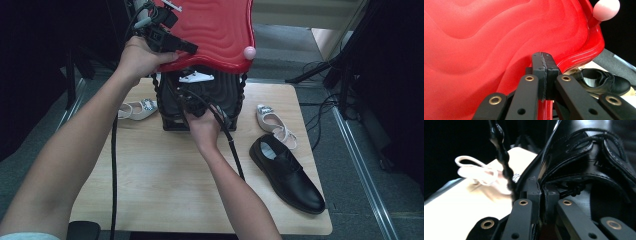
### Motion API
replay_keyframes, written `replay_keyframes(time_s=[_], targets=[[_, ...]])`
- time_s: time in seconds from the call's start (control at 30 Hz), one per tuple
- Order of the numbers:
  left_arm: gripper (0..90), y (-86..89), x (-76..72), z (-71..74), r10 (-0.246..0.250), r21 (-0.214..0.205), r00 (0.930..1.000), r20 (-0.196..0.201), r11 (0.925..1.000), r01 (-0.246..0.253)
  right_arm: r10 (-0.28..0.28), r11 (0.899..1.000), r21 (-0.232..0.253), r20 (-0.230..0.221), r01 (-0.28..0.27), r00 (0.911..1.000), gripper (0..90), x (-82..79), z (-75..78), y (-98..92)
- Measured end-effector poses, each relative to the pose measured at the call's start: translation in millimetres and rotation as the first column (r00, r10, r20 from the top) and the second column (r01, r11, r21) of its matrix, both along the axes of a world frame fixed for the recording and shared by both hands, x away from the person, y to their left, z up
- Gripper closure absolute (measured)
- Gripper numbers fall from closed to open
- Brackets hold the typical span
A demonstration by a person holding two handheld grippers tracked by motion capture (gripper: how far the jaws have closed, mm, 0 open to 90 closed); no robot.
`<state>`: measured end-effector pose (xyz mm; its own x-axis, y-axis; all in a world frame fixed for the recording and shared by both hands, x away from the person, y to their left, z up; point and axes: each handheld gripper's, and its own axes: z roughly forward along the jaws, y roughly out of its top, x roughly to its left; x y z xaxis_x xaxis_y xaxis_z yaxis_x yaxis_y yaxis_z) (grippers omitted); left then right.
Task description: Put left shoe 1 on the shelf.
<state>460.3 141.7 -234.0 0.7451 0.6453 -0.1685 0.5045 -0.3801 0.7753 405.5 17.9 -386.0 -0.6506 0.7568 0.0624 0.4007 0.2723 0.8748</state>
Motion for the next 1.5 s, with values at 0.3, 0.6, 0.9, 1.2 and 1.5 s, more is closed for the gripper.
replay_keyframes(time_s=[0.3, 0.6, 0.9, 1.2, 1.5], targets=[[90.0, 0.7, 1.2, -0.3, -0.007, 0.001, 1.0000, 0.003, 1.0000, 0.007, 0.006, 0.997, 0.078, -0.062, -0.002, 0.9981, 77.5, 3.4, 0.4, -3.7], [90.0, -1.3, 2.2, 0.3, 0.006, -0.006, 0.9999, -0.013, 1.0000, -0.006, 0.043, 0.990, 0.138, -0.126, -0.026, 0.9911, 71.1, -7.7, 8.8, -16.4], [90.0, -2.1, 1.1, 0.6, 0.009, 0.004, 1.0000, -0.003, 1.0000, -0.009, 0.137, 0.980, 0.157, -0.110, -0.119, 0.9844, 90.0, -40.6, 22.2, -36.8], [90.0, -2.5, 0.7, 1.1, 0.011, 0.011, 0.9999, 0.000, 0.9999, -0.011, 0.206, 0.974, 0.128, -0.154, -0.187, 0.9664, 90.0, -64.4, 1.9, -59.3], [90.0, -2.7, 0.9, 1.2, 0.012, 0.009, 0.9999, -0.007, 0.9999, -0.012, 0.193, 0.978, 0.128, -0.265, -0.164, 0.9448, 90.0, -47.4, -47.3, -84.7]])
